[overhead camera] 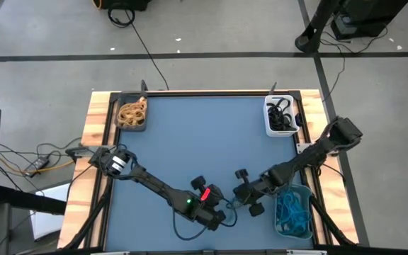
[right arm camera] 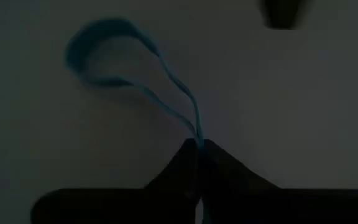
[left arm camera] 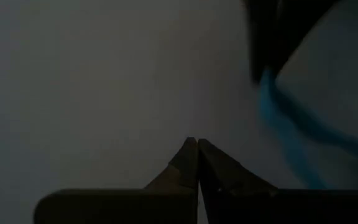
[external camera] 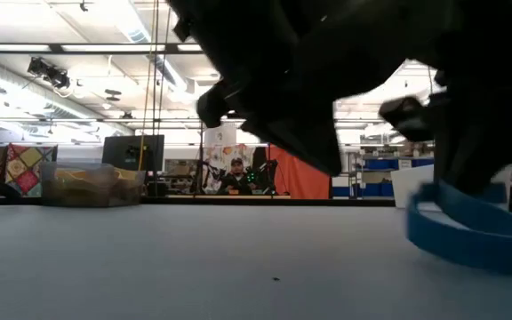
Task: Sort rubber bands into baskets
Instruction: Put the blue rubber band into the blue bin
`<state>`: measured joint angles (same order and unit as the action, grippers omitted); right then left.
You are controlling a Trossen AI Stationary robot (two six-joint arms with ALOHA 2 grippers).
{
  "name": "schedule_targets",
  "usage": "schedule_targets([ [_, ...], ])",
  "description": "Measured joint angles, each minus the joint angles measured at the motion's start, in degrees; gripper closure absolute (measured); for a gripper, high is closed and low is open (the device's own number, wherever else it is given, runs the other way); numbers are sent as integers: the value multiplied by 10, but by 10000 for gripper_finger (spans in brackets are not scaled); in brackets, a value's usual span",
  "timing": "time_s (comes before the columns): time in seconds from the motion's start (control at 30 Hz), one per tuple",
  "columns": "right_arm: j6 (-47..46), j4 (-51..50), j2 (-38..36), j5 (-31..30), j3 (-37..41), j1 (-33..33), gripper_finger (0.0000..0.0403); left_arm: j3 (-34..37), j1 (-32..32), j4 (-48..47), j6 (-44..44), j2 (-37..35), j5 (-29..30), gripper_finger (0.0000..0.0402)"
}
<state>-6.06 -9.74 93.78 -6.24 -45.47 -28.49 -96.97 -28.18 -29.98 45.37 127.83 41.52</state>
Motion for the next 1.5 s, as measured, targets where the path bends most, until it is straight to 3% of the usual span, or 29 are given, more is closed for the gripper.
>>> schedule_targets([
  [0.23,-53,-152,-110,-91,0,-46,390,0,0,-53,44,0,9,389],
  [0.43,-129,-287,-223,-101,-1,-81,390,0,-1,-56,44,0,9,389],
  [0.83,-351,-461,-385,78,-1,-184,390,0,-1,-52,44,0,14,389],
  [1.0,-399,-462,-384,74,-1,-233,390,0,-1,-41,44,0,14,389],
  [1.3,-463,-478,-311,112,-2,-302,390,0,0,-42,44,0,14,389],
  [1.5,-396,-423,-236,126,-2,-322,387,0,-1,-42,44,0,14,389],
])
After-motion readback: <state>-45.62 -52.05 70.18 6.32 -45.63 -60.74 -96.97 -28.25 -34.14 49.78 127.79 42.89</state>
